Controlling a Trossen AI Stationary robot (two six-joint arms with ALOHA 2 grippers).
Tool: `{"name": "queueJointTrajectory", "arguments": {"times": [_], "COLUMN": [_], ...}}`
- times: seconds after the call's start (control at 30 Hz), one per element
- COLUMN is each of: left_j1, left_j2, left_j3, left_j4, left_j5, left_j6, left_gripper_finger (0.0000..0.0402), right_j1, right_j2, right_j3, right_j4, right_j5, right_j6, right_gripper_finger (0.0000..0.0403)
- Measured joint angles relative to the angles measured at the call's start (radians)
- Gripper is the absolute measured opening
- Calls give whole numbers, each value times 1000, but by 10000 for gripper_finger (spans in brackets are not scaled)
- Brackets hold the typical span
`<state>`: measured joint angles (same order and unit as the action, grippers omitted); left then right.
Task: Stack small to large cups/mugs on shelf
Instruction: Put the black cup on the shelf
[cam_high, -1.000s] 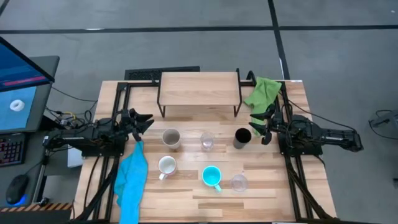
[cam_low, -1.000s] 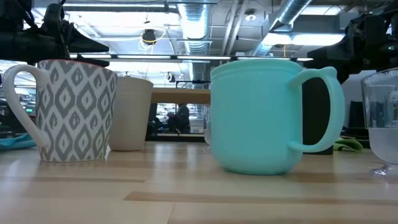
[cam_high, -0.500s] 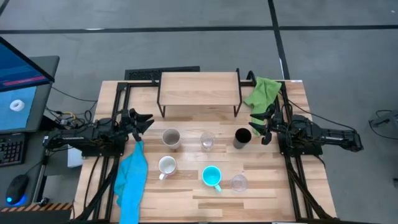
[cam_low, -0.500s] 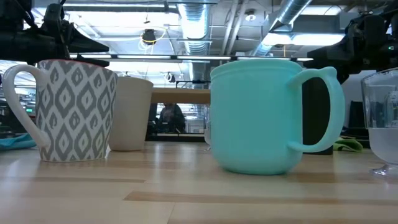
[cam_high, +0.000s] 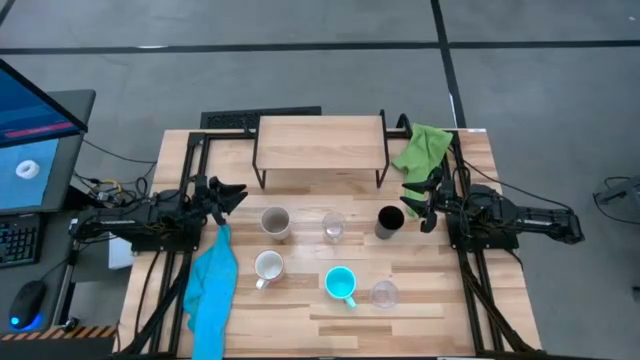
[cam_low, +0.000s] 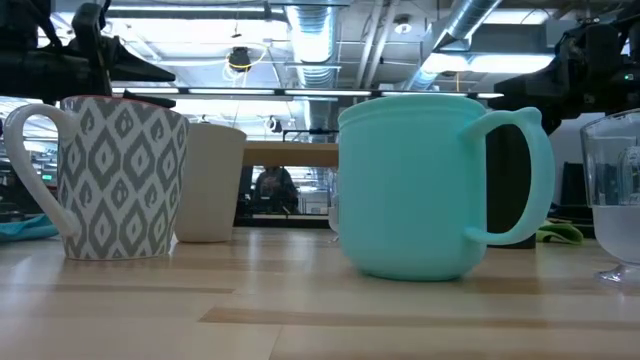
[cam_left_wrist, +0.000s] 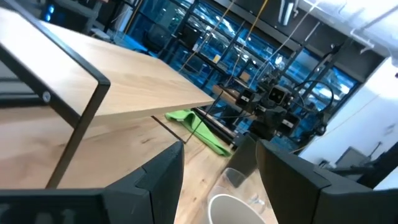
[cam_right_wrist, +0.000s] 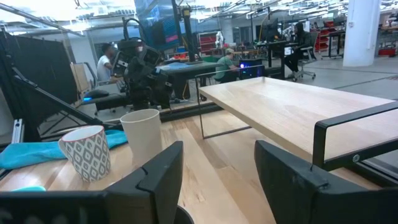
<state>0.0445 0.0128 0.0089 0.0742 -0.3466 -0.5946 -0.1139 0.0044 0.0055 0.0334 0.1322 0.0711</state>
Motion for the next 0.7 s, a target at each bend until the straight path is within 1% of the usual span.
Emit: {"name": "queueJointTrajectory", "arguments": {"times": [0.17, 0.27, 0.47, 0.7], "left_j1": [0, 0, 0, 0], "left_j2": [0, 0, 0, 0], "left_j3": [0, 0, 0, 0], "left_j4": [0, 1, 6, 24], "left_j5": [-11, -14, -33, -89], "left_j6": [-24, -87, -119, -261], "left_gripper_finger": [193, 193, 193, 193], "right_j1": [0, 0, 2, 2], "right_j2": [0, 0, 0, 0], "right_j3": [0, 0, 0, 0], "right_j4": [0, 0, 8, 27], "right_j5": [0, 0, 0, 0], "right_j6": [0, 22, 259, 433], "right_gripper_finger": [221, 221, 221, 221]}}
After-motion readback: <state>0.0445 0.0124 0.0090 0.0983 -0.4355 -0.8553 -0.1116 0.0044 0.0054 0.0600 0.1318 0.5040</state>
